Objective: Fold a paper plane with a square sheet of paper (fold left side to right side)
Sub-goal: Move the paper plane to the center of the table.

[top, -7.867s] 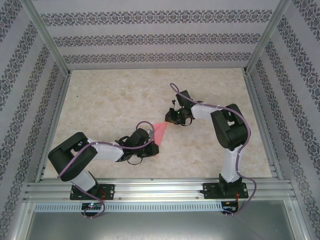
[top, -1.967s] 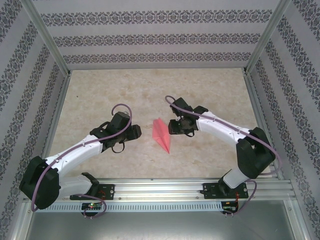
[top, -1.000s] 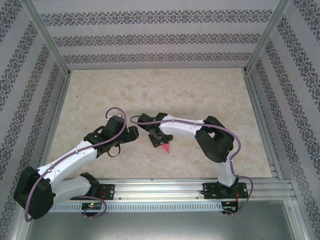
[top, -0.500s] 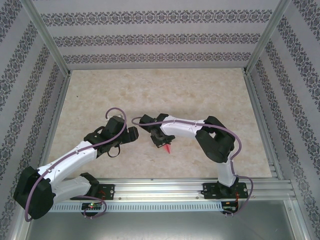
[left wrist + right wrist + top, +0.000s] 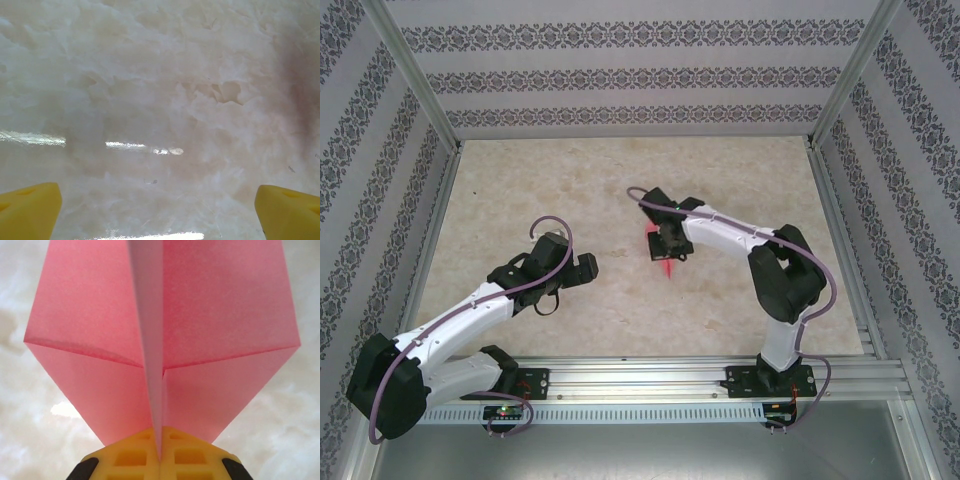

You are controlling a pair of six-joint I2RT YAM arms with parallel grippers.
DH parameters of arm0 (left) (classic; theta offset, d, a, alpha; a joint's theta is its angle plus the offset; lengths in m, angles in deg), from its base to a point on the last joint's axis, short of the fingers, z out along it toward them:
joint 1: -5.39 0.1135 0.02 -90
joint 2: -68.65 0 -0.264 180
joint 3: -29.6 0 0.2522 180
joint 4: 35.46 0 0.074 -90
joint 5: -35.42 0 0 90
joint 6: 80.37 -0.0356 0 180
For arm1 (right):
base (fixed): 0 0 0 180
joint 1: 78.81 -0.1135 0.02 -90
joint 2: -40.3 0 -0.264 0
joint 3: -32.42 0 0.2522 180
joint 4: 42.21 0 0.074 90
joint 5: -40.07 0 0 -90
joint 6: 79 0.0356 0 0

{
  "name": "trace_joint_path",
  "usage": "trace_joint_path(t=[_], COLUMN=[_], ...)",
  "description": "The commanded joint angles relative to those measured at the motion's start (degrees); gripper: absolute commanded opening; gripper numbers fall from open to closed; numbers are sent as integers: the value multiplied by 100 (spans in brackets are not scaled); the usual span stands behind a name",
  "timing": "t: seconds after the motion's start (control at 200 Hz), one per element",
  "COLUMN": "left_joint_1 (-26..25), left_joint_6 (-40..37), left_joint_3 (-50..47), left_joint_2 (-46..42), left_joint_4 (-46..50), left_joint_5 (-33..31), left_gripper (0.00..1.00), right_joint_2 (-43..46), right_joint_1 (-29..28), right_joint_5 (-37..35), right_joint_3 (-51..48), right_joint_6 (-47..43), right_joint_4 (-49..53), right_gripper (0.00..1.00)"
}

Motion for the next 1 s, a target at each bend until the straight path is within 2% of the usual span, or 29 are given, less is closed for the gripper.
trace_joint_path(t=[0.0,0.22,0.485,0.659,0.999], left_joint_1=[60,60,60,60,75], left_joint_6=[-112,-140,-157,-165,-218], left_joint_3=[-14,-5,-19,-10,256], left_joint_2=[-99,-98,-51,-35,-26], left_joint_4=[121,176,176,181,316], left_joint_5=[-39,-5,-22,-22,-373], left_gripper=[100,100,100,100,100], right_joint_2=[-396,-1306,-1634,-1519,-569], right_joint_1=[379,722,801,790,622], right_joint_5=[403,328,313,325,31], right_joint_3=[420,1357,1665,1661,1839], right_joint_6=[-155,-553,-633,-622,-677], right_joint_4=[-293,79,235,272,830], right_gripper=[0,2,12,15,35])
